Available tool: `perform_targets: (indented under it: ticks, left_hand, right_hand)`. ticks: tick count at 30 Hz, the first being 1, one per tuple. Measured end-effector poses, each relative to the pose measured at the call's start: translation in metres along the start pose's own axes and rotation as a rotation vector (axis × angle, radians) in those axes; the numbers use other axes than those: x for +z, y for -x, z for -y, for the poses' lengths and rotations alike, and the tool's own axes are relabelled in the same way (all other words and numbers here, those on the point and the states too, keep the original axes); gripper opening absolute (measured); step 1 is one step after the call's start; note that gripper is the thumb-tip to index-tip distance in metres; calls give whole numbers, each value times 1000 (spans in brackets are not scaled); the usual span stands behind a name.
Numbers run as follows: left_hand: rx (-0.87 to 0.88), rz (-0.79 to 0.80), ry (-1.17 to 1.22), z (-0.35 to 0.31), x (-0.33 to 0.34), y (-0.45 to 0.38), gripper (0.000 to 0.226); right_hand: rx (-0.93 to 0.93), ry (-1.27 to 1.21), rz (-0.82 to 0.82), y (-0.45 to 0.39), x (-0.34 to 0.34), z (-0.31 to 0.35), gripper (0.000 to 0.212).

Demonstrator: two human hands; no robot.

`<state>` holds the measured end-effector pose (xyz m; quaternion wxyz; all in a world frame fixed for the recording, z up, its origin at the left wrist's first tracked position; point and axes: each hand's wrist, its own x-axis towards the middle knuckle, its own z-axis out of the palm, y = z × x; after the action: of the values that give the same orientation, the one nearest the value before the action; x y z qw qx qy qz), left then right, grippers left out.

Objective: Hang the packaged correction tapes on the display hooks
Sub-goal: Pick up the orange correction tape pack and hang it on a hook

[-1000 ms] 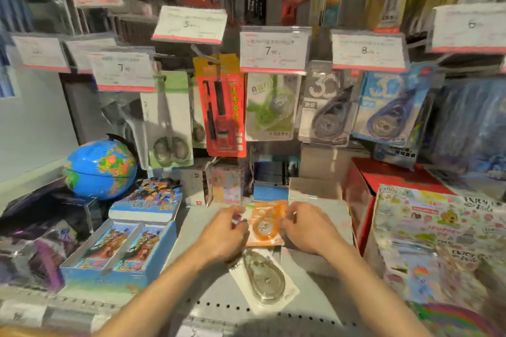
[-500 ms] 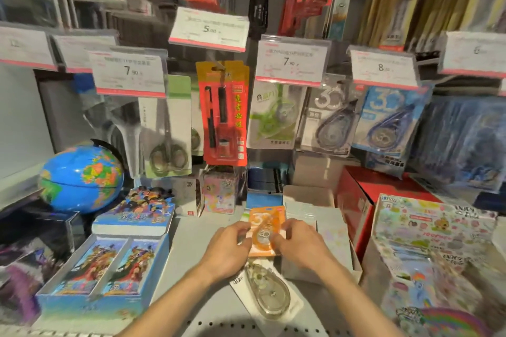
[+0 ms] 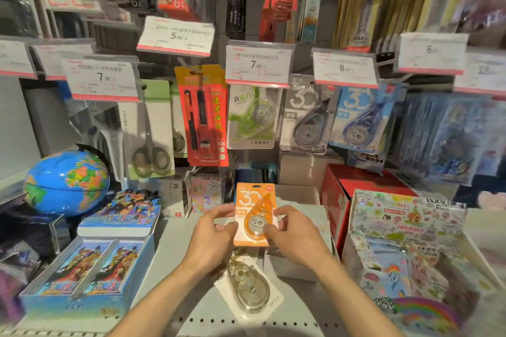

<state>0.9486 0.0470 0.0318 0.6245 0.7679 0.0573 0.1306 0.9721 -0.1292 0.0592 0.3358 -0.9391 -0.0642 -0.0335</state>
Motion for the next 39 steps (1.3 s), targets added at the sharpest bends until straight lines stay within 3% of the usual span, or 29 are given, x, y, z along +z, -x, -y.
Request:
perform_targets:
  ticks: [10, 17, 25, 30, 39]
  left_hand:
    - [174, -113, 165, -77, 71, 54, 40]
    - [325, -96, 36, -117, 131, 72, 40]
    - [531, -8, -91, -169, 164, 67, 33]
    - [624, -52, -213, -196, 162, 62, 35]
    - [710, -122, -318, -240, 156, 53, 57]
  right_hand:
    - [-239, -62, -69, 32, -105, -35, 44]
    - [-286, -335, -93, 45, -167, -87, 38]
    - [-346, -757, -159, 53, -213, -98, 38]
    - [-433, -801, -235, 50, -230, -98, 39]
    - [-514, -824, -286, 42, -247, -107, 39]
